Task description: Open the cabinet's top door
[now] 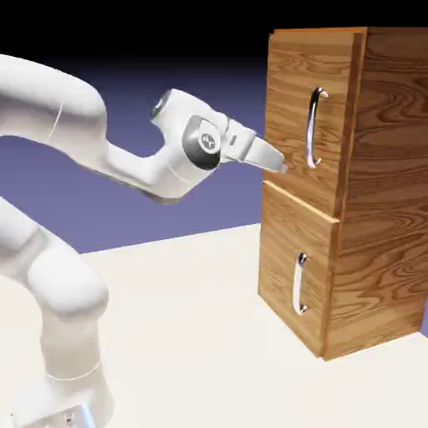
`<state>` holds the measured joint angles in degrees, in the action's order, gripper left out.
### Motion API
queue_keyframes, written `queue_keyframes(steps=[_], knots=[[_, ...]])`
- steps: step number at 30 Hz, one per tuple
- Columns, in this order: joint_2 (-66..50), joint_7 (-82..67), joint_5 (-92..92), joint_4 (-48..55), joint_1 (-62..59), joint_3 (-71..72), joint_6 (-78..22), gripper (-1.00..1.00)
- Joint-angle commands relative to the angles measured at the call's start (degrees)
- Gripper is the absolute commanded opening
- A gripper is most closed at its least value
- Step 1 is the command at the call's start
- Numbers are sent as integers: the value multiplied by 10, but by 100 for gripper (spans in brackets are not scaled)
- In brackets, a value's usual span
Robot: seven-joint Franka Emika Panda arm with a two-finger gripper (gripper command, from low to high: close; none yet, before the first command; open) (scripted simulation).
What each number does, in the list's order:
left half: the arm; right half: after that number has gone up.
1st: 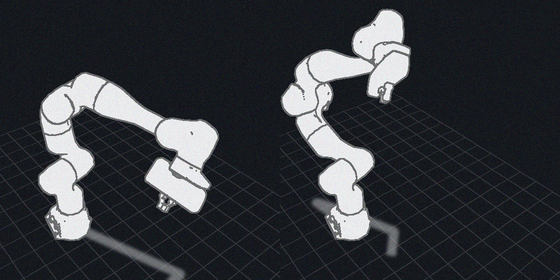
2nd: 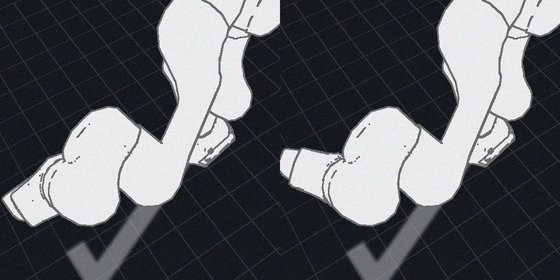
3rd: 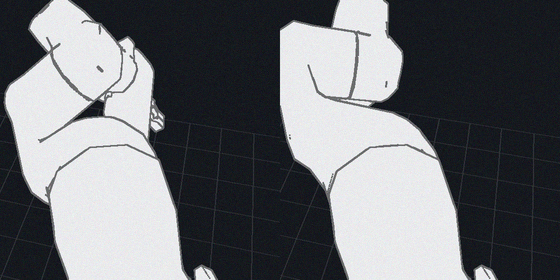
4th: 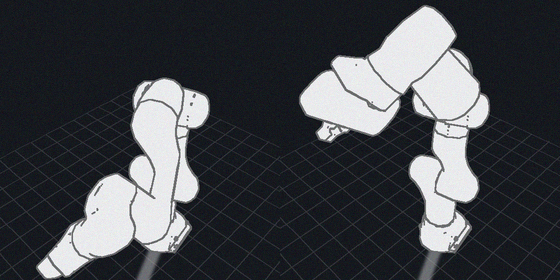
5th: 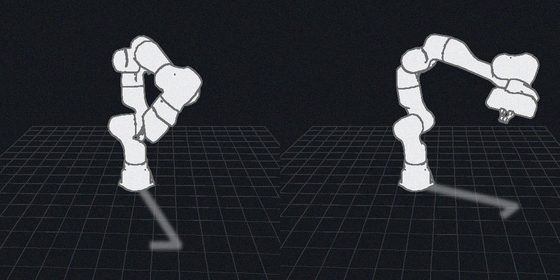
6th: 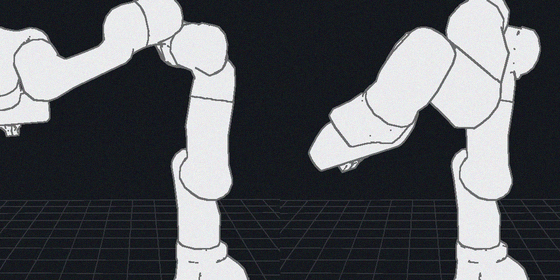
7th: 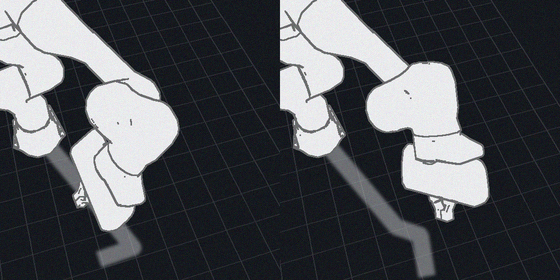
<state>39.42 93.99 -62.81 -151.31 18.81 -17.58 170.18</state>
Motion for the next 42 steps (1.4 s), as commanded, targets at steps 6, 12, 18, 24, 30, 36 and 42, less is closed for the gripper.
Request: queue_keyframes(steps=[6, 12, 18, 24, 30, 36, 42], knots=[[16, 123, -150, 23, 43, -42, -9, 0], [32, 245, -299, 46, 86, -84, -18, 0], [48, 368, -449, 69, 129, -126, -27, 0], [64, 491, -598, 92, 173, -167, -36, 0], [80, 613, -748, 115, 216, -209, -46, 0], [77, 696, -848, 146, 263, -251, -55, 0], [28, 720, -876, 204, 338, -306, -67, -100]])
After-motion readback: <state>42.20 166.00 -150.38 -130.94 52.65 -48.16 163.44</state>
